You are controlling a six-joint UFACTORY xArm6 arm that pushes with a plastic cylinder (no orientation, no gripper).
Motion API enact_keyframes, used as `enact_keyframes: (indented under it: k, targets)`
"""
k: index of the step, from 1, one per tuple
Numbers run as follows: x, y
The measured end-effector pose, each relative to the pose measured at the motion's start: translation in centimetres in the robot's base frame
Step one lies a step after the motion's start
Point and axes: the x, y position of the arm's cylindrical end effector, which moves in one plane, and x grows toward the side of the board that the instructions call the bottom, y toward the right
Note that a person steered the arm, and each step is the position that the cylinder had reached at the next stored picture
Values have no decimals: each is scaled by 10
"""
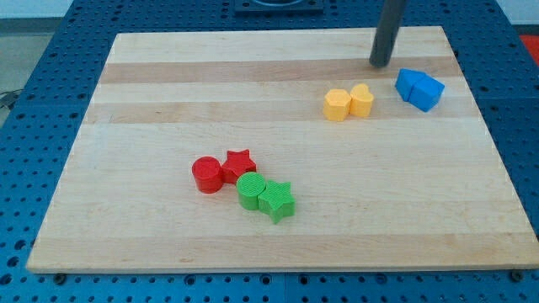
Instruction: Move the blue cube right parallel to the green blocks
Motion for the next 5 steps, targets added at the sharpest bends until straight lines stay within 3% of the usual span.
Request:
enact_keyframes:
  k: [4,5]
  targets:
    - [0,62]
    - [24,62]
